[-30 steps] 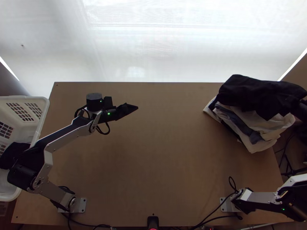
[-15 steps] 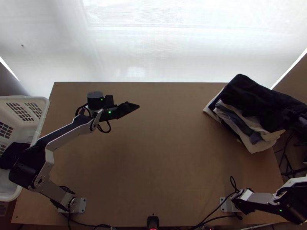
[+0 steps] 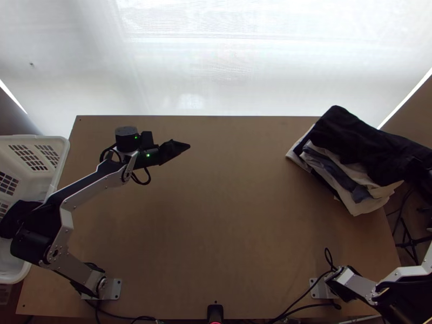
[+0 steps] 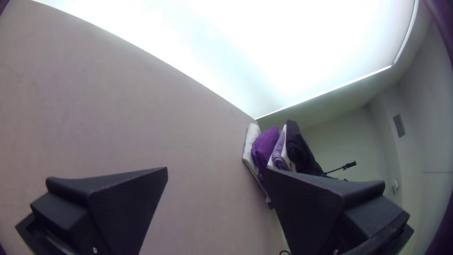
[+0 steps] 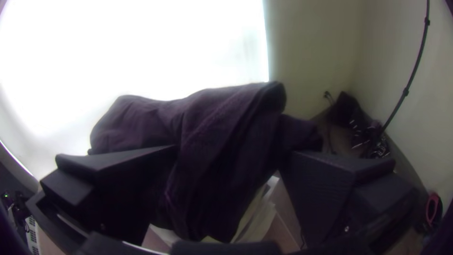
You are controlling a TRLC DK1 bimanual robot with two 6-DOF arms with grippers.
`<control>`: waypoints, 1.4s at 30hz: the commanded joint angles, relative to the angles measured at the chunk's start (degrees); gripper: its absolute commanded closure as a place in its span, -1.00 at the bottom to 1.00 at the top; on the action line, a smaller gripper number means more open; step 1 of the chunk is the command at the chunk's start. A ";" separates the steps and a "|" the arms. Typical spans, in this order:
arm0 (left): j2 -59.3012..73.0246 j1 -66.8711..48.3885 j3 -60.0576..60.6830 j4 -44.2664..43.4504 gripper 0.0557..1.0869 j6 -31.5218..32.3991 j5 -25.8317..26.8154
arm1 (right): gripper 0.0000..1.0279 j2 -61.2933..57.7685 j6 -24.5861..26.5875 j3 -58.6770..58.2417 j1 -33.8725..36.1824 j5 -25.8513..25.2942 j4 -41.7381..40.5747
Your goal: Fold the t-shirt
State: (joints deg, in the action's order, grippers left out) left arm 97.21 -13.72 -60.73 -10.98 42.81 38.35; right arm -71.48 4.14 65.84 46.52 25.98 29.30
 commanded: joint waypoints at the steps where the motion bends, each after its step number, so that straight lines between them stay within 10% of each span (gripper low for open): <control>1: -0.62 1.23 0.08 0.17 -0.92 0.17 0.41 | -0.92 4.86 -0.89 -0.89 -0.91 -11.04 -5.57; 9: -0.88 1.94 0.35 0.44 -0.92 0.26 0.32 | -0.92 9.78 -5.64 5.79 -4.69 -14.11 -10.75; 19: -2.37 2.64 0.26 1.32 -0.92 0.35 0.32 | -0.92 5.13 -3.26 1.57 -30.61 -26.50 -27.37; 30: -5.01 5.37 2.46 2.90 -0.92 -0.44 0.24 | -0.92 -5.33 -1.15 -32.53 -29.47 -27.65 -56.72; 42: -6.33 5.98 2.55 3.16 -0.92 0.00 0.32 | -0.92 6.53 -3.00 -37.19 -30.61 -27.65 -54.96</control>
State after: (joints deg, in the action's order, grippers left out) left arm 91.53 -8.03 -58.28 -7.94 42.41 38.57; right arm -73.97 2.17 29.67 16.91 -1.54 -27.94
